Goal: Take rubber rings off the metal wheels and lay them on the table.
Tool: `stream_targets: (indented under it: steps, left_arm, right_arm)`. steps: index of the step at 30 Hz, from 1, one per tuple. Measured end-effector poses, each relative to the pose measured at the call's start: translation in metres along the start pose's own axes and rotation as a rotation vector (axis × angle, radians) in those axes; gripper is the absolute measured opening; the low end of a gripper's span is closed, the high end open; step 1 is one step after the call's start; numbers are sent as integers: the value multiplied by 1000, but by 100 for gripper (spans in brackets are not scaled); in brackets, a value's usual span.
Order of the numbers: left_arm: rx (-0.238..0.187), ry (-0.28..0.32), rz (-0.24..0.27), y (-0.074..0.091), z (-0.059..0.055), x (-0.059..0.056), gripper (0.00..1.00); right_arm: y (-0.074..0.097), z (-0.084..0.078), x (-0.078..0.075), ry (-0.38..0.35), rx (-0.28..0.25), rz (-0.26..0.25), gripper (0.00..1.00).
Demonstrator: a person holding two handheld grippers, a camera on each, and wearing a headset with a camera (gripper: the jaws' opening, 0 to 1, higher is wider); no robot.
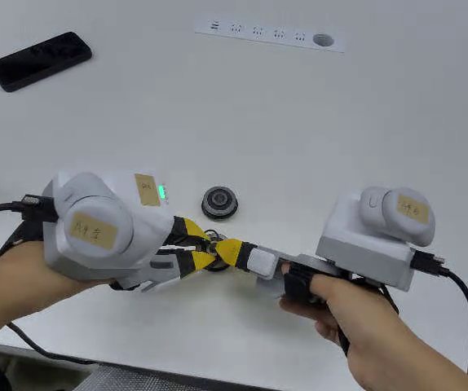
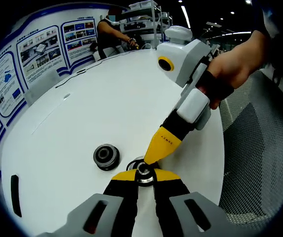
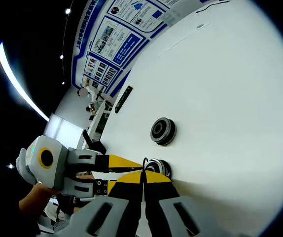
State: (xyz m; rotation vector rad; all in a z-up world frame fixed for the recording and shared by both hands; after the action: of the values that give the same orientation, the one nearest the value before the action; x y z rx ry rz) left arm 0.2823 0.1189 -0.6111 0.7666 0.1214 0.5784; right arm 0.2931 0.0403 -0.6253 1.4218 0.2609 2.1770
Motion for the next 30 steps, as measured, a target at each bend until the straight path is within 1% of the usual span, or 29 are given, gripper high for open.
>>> stream_targets:
  steps: [3,7,10,12,15,19,20,23,26,28,30]
  left_arm:
    - [-19,26,28,7,2,4,15]
    - [-32,41,45,15,4,6,15]
    - [-57,75,73,21,4,10,16]
    - [-66,90,82,24,4,12,17]
    - [-83,110,103,30,4,16,18]
    - [-92,114,123,36,6,19,21]
    - [-105,120,128,38,8,20,21]
    - [-128,132,134,39,9,21,22]
    - [-134,132,136,41,11,20,24]
    - [-139,128,119,41,14,17,26]
    - [-140,128,116,42,14,16,28]
  right_arm:
    - [0,0,1,-5,-1,4,2]
    - [0,0,2,-16,-4,11,2]
    - [1,3,4,-24,-13,19,2]
    - [2,5,4,-31,-21,20,2]
    - [7,10,3,-50,-45,24,2]
    - [13,18,0,-66,-78,17,2]
    - [15,21,-1,-73,-89,16,2]
    - [19,25,-5,-82,-110,3,2]
    - [25,29,-12,-93,-131,-15,2]
    - [29,31,-17,-96,-144,-33,2]
    - [33,33,-23,-107,-156,-49,2]
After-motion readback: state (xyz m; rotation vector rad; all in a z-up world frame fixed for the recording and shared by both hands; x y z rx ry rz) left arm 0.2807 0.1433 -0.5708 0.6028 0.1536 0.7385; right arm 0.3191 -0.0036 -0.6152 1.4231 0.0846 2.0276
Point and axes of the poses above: the centre of the closed fingertips' face, and the gripper's own axes: y roughly backward along the fingers, x roughly to its left, z roughly out of its top, the point moved 5 cm from there along y, roughly backward along the fingers, and after that the axes turned 2 degrees about z, right-handed, at the moved point
